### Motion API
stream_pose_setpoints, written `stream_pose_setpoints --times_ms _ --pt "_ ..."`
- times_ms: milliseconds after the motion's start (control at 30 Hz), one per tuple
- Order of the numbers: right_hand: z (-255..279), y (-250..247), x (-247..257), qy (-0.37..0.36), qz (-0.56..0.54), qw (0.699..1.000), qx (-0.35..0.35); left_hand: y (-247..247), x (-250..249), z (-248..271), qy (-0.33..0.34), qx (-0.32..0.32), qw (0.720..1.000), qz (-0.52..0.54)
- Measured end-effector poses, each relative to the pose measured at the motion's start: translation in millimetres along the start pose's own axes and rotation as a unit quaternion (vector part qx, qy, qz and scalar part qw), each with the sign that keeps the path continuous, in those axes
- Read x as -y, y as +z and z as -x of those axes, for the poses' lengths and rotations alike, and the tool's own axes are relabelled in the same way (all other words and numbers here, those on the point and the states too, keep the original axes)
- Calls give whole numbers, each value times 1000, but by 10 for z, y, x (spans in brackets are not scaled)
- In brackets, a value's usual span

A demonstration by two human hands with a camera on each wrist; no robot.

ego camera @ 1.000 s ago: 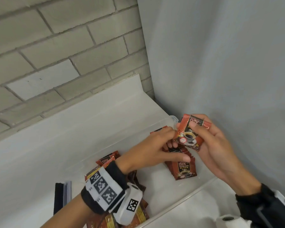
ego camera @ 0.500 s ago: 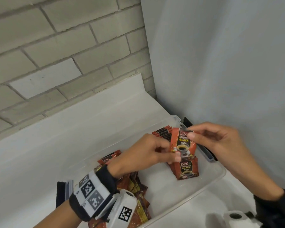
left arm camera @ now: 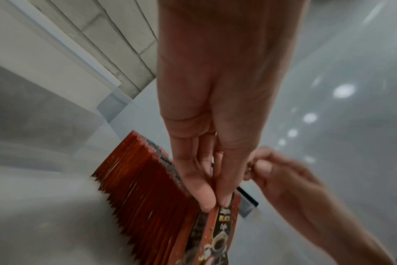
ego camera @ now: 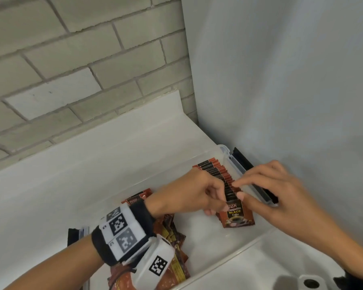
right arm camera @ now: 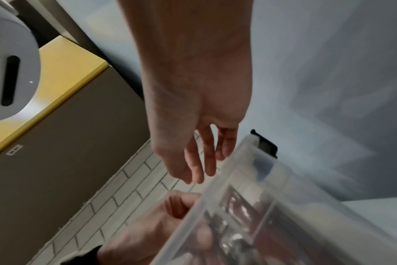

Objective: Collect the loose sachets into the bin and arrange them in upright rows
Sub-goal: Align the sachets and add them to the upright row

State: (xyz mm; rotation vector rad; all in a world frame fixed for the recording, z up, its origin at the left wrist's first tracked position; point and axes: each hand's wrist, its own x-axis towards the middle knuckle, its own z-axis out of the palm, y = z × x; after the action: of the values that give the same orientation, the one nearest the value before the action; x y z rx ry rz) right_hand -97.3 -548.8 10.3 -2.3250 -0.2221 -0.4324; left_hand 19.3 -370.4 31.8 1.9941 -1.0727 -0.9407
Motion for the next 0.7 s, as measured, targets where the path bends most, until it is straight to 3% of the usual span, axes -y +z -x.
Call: stream_pose_setpoints --times_ms 67,133,200,267,400,567,633,700 --pt "15 -46 86 -4 -35 999 36 65 9 -43 -11 7 1000 -25" --pt "47 -2 148 -15 -33 992 124 135 17 -69 -17 1 999 -45" --pt "63 110 196 5 18 973 232 186 33 -95 -5 -4 997 -83" --pt "57 219 213 44 76 952 293 215 58 -126 20 -19 985 -173" --pt "0 283 256 114 113 935 316 153 29 -83 57 -50 958 -275" --pt "-1 232 328 149 109 928 324 125 80 -42 62 13 921 -384" --pt "-3 221 358 148 105 929 323 105 87 1 52 28 942 -329" --pt "2 215 367 145 109 928 326 33 96 75 13 -12 982 -186"
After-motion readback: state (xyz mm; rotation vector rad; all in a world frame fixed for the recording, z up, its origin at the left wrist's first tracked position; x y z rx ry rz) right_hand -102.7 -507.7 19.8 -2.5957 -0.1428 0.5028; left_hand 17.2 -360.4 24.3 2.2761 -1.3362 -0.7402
